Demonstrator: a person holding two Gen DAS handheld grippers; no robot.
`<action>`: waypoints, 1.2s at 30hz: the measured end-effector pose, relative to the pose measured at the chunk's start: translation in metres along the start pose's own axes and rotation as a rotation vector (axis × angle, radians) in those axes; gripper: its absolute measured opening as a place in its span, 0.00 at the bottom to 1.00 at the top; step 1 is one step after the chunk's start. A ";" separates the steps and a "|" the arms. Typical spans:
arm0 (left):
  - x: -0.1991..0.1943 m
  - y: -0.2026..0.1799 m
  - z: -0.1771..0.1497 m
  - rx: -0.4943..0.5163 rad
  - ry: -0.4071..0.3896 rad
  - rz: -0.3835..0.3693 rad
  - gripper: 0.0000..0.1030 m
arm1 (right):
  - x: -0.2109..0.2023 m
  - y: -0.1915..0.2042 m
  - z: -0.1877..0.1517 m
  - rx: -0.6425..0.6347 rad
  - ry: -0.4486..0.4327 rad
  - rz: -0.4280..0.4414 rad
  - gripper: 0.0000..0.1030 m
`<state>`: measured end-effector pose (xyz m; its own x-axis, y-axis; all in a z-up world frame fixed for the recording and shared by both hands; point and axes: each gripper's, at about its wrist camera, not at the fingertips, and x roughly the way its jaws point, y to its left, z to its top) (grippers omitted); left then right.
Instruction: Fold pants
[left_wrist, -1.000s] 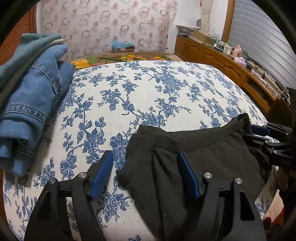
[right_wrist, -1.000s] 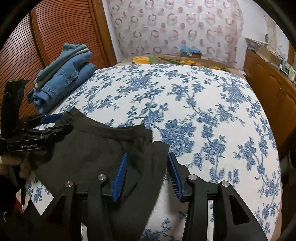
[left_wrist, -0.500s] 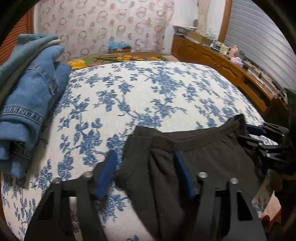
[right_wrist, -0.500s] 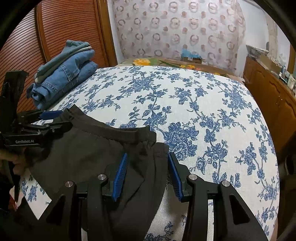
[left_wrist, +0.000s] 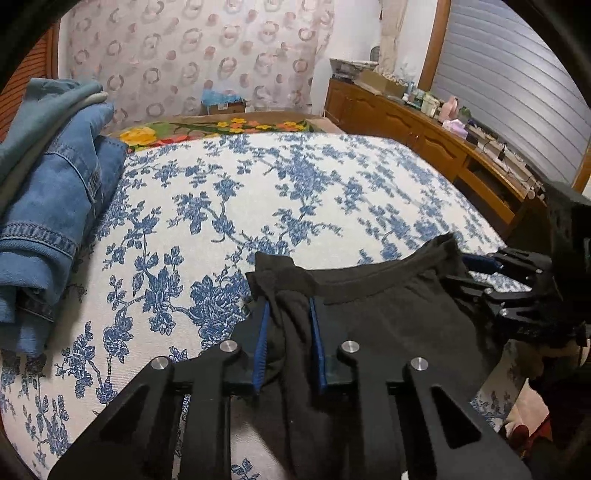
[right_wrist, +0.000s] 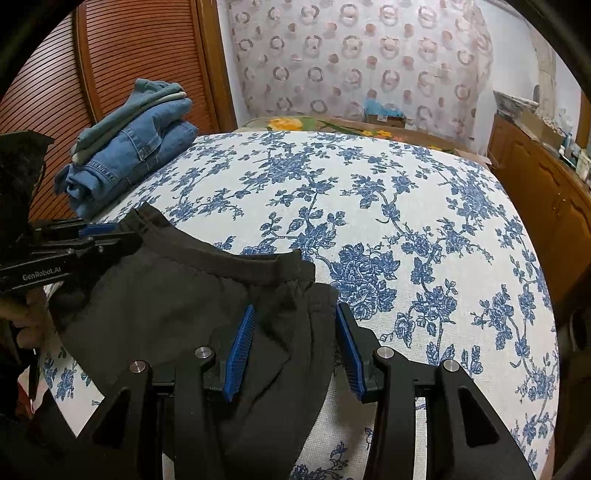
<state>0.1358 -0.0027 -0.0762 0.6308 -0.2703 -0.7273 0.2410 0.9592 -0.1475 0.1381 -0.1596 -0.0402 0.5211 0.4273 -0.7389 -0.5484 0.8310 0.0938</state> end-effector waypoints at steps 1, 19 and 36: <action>-0.002 -0.001 0.001 0.002 -0.006 -0.001 0.20 | 0.000 0.000 0.000 0.001 0.000 0.001 0.45; -0.030 -0.024 0.004 0.045 -0.087 -0.024 0.17 | -0.005 -0.001 -0.001 0.034 -0.019 0.035 0.15; -0.089 -0.041 0.010 0.065 -0.235 -0.051 0.15 | -0.088 0.011 0.000 0.016 -0.256 0.056 0.12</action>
<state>0.0776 -0.0190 0.0012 0.7691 -0.3376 -0.5427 0.3195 0.9385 -0.1310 0.0867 -0.1883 0.0255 0.6400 0.5475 -0.5391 -0.5718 0.8080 0.1417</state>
